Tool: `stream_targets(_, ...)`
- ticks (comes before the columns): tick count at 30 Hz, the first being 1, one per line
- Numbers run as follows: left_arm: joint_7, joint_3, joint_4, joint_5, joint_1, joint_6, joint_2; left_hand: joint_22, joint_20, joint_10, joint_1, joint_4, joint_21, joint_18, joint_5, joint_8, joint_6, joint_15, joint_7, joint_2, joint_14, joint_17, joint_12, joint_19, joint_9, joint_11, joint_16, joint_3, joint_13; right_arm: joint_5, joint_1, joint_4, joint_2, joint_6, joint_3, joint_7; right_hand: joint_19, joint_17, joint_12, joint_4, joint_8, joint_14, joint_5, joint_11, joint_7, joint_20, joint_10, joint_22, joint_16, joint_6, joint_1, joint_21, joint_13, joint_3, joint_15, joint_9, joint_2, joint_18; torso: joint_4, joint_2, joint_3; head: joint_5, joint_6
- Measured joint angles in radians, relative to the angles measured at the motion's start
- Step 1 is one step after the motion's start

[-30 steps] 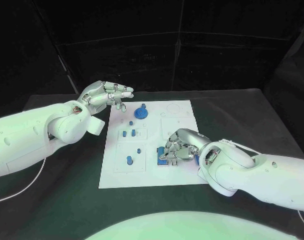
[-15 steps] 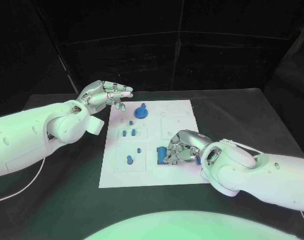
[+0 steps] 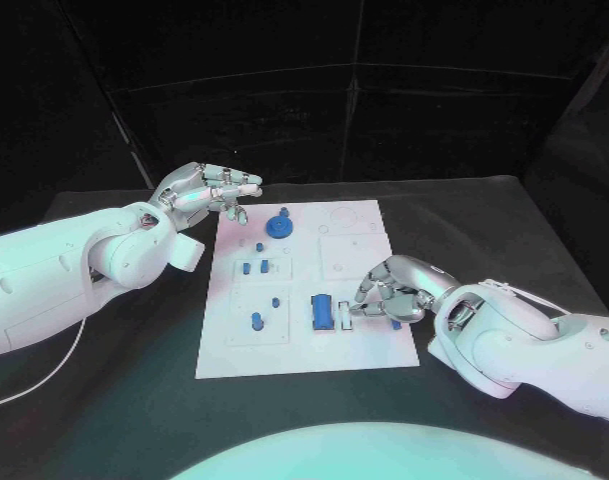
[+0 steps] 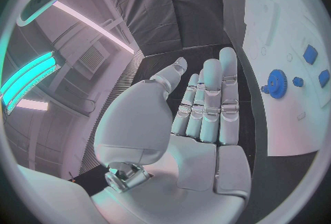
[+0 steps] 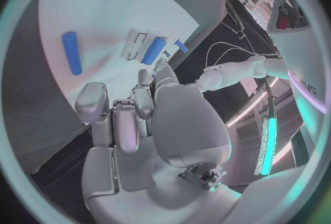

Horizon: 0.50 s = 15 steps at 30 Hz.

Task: Assemble the parts on the task board

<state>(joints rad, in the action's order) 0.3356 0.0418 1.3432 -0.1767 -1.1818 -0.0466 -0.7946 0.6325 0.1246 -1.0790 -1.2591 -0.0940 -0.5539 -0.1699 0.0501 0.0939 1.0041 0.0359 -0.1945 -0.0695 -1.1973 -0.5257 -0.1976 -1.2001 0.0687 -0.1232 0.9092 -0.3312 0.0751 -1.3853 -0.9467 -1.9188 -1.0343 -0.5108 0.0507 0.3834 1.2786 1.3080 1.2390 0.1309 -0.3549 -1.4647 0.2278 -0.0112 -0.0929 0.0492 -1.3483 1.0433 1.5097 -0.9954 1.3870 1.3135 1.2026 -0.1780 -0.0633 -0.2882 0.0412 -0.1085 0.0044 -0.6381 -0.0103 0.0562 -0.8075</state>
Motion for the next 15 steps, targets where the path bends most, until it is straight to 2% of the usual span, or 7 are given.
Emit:
stream_targets(2, 0.0, 0.0, 0.001, 0.0, 0.0, 0.0, 0.0, 0.0, 0.0, 0.0, 0.0, 0.0, 0.0, 0.0, 0.0, 0.0, 0.0, 0.0, 0.0, 0.0, 0.0, 0.0, 0.0, 0.0, 0.0, 0.0, 0.0, 0.0, 0.0, 0.012, 0.0, -0.005, -0.035, -0.002, 0.0, -0.007, -0.007, 0.0, -0.002, 0.015, 0.017, -0.002, 0.034, -0.007, -0.008, 0.007, 0.007, -0.012, -0.006, 0.007, -0.017, -0.009, -0.019, -0.008, 0.008, 0.007, -0.01, 0.0, -0.001, 0.001, 0.0, 0.003, 0.0)
stream_targets(4, 0.0, 0.001, 0.001, 0.0, 0.0, 0.0, 0.0, 0.0, 0.0, 0.0, 0.0, 0.0, 0.0, 0.0, 0.0, 0.0, 0.0, 0.0, 0.0, 0.0, 0.0, 0.0, 0.0, 0.0, 0.0, 0.0, 0.0, 0.0, 0.0, 0.021, 0.0, -0.005, -0.065, -0.001, 0.0, -0.012, -0.01, 0.0, -0.013, 0.026, 0.031, -0.002, 0.081, -0.012, -0.009, 0.01, 0.012, -0.021, -0.009, 0.009, -0.032, -0.012, -0.025, -0.018, 0.008, 0.013, -0.015, 0.0, -0.0022, 0.002, 0.0, 0.006, 0.0)
stream_targets(5, 0.0, 0.002, 0.002, 0.0, 0.0, 0.0, 0.0, -0.001, 0.0, 0.0, 0.0, 0.0, 0.0, 0.0, 0.0, 0.0, 0.0, 0.0, 0.0, 0.0, 0.0, 0.0, -0.002, 0.0, 0.0, 0.0, 0.0, 0.0, 0.0, 0.024, 0.0, -0.005, -0.075, -0.001, 0.0, -0.013, -0.01, 0.0, -0.016, 0.029, 0.037, -0.002, 0.091, -0.012, -0.009, 0.01, 0.012, -0.023, -0.009, 0.009, -0.033, -0.014, -0.027, -0.021, 0.008, 0.015, -0.016, 0.0, -0.0027, 0.002, 0.0003, 0.008, 0.0)
stream_targets(10, 0.0, 0.011, 0.005, 0.0, 0.0, 0.0, -0.003, -0.002, 0.0, 0.004, 0.0, 0.003, 0.0, 0.0, 0.0, 0.0, 0.0, 0.0, 0.0, 0.0, 0.0, 0.001, -0.005, 0.0, 0.0, 0.004, 0.0, 0.003, 0.0, 0.023, 0.0, 0.001, -0.109, 0.005, 0.0, -0.01, -0.013, 0.0, -0.02, 0.033, 0.048, 0.001, 0.107, -0.008, -0.009, 0.013, 0.016, -0.025, -0.014, 0.009, -0.04, -0.014, -0.033, -0.025, 0.012, 0.021, -0.015, 0.0, -0.0037, 0.002, 0.0012, 0.022, 0.003)
stream_targets(15, 0.0, 0.015, 0.006, 0.0, 0.0, 0.0, -0.004, -0.002, 0.0, 0.004, 0.0, 0.003, 0.0, 0.0, 0.0, 0.0, 0.0, 0.0, 0.0, 0.0, 0.0, 0.001, -0.005, 0.0, 0.0, 0.004, 0.0, 0.003, 0.0, -0.001, 0.0, 0.012, -0.125, 0.017, 0.0, 0.017, -0.013, 0.0, -0.02, 0.033, 0.053, 0.001, 0.112, -0.008, -0.009, 0.013, 0.016, -0.026, -0.014, 0.009, -0.033, -0.014, -0.033, -0.025, 0.012, 0.022, -0.008, 0.0, -0.0041, 0.002, 0.0012, 0.035, 0.004)
